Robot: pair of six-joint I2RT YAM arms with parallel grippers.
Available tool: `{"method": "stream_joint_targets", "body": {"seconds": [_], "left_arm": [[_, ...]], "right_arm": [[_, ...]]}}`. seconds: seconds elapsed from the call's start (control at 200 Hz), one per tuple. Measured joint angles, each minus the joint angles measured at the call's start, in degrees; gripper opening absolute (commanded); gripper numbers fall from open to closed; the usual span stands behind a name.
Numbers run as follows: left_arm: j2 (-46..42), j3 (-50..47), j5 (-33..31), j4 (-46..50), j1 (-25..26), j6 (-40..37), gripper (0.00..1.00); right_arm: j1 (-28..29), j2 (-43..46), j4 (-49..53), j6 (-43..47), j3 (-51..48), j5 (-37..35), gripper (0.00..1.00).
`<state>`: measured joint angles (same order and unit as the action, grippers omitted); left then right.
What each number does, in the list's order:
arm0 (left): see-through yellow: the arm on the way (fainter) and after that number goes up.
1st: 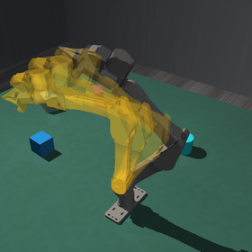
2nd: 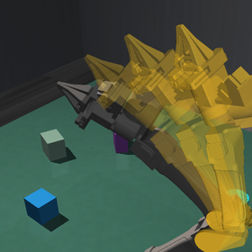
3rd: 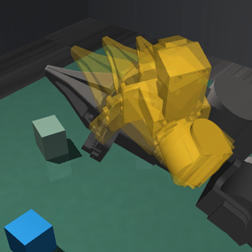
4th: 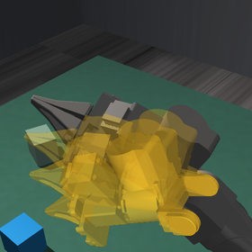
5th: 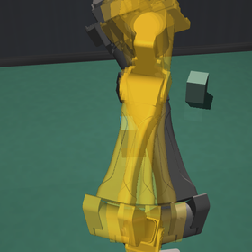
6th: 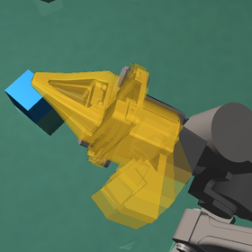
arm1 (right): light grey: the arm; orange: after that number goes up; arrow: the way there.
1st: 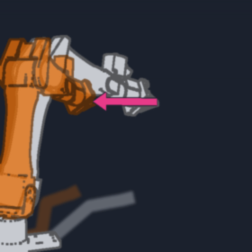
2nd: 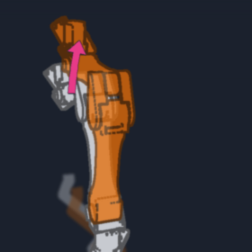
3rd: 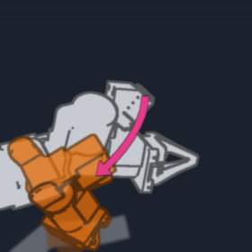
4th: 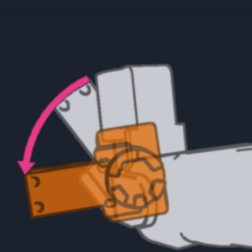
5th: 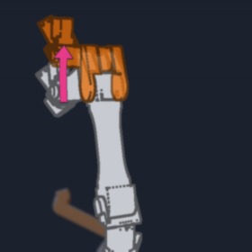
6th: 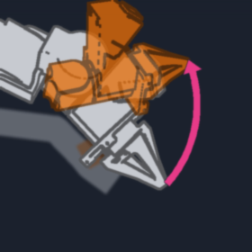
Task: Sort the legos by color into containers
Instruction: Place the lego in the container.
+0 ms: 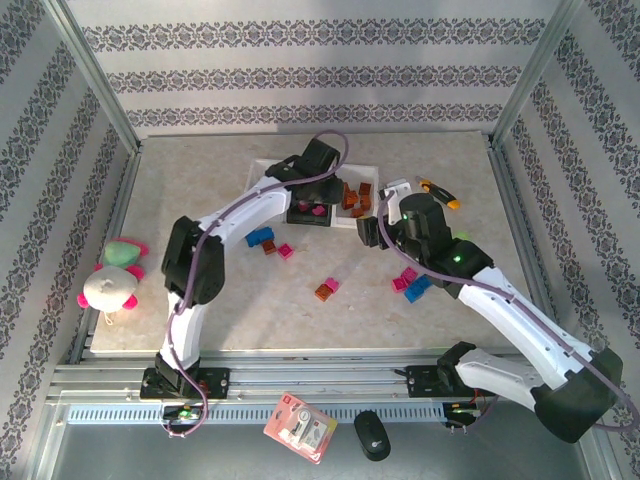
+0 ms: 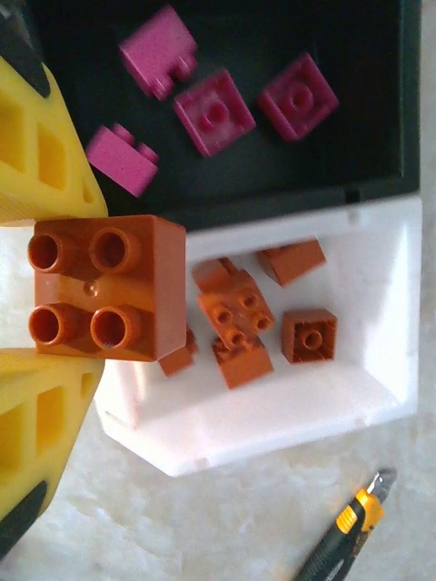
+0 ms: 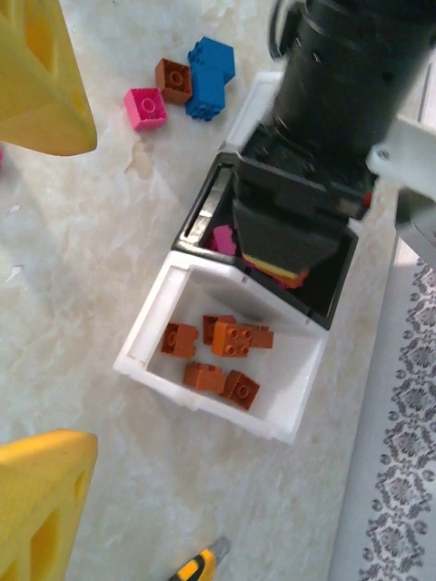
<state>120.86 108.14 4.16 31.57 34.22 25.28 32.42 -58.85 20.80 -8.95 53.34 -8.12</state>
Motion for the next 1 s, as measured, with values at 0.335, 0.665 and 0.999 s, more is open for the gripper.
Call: {"method": "stream_joint_targets", "body": {"seconds": [0.335, 0.665, 0.999], "left_arm": [[17.49, 23.21, 1.25, 5.05, 0.31, -2.08, 0.32], [27.78, 38.36, 1.25, 8.52, 0.28, -2.19, 0.60], [24.90, 35.54, 1.25, 9.81, 0.31, -2.97, 0.89]], "right_arm": [[-1.97, 2.54, 1.33, -0.28, -1.92, -0.11, 0.79], [-2.73, 3.02, 1.73, -0.57, -3.48, -0.11, 0.79], [-8.41, 4.46, 4.39, -14.69, -6.97, -7.65, 0.78]]}}
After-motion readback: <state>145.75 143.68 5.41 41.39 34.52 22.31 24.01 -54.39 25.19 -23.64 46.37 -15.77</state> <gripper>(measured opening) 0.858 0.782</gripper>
